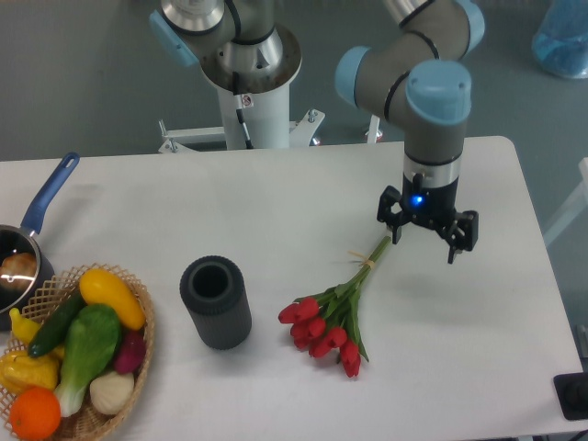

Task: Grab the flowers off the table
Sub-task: 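Move the open gripper down toward the green tulip stems, then lower the open gripper onto the tulip stems and close it around them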

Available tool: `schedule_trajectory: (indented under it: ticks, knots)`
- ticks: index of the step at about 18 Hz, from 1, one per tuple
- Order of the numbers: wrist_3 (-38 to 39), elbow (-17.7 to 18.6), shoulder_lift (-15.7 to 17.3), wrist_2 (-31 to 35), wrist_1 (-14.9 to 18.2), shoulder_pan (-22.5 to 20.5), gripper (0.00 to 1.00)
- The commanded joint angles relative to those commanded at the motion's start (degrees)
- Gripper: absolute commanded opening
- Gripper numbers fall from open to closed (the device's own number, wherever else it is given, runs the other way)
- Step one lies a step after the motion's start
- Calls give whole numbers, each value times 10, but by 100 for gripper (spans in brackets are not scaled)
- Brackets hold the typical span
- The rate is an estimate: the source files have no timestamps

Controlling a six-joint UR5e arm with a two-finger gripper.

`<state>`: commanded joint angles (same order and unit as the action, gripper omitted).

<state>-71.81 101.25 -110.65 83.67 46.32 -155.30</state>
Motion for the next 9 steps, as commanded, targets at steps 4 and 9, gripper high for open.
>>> schedule_trajectory:
  ticks: [4, 9]
  knots:
    - [-1, 10, -17, -4, 0, 0, 100]
    - [1, 17, -29, -4, 0, 2, 100]
